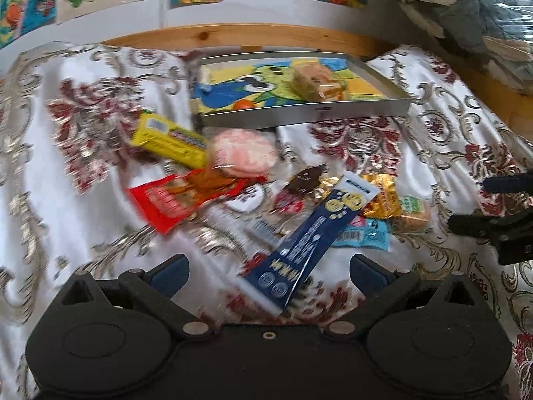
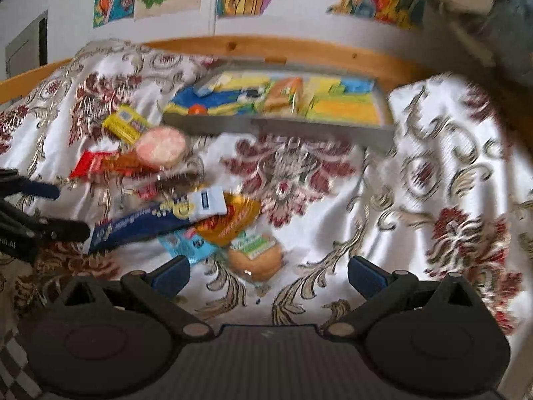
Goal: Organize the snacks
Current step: 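Withdraw both tools from the tray back over the snacks, then grasp the blue Ca drink stick with the left tool while the right tool grasps the WUTANG biscuit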
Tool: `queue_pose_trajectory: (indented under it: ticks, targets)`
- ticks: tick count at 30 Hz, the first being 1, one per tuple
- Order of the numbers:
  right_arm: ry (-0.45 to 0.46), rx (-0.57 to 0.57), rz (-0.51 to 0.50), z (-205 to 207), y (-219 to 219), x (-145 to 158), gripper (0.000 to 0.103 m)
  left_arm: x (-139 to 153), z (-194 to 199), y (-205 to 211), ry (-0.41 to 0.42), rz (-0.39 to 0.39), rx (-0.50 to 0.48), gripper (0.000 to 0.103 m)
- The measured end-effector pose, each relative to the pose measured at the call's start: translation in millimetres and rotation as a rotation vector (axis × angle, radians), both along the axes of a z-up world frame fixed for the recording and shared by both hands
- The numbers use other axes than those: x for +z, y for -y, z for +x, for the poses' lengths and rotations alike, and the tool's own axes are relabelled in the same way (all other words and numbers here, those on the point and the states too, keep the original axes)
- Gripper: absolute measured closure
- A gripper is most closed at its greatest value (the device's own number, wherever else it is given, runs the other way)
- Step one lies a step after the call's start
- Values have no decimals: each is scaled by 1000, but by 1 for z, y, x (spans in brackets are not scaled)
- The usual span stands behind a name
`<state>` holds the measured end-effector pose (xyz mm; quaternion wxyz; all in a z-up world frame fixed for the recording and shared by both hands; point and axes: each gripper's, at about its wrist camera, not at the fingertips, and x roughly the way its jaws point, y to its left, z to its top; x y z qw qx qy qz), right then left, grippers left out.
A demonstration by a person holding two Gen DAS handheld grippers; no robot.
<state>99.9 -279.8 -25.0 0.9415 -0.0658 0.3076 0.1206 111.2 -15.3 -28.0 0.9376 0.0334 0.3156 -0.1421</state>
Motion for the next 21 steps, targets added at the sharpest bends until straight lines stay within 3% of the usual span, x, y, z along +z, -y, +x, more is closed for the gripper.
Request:
queue_pose_trajectory:
  ticks: [12, 21]
  targets:
    - [-72, 198, -29, 40, -2, -23, 1, -11, 38, 17, -51, -108, -297, 1]
    - [-88, 190, 3, 53, 3, -33, 6, -22, 66, 24, -98, -147, -357, 2]
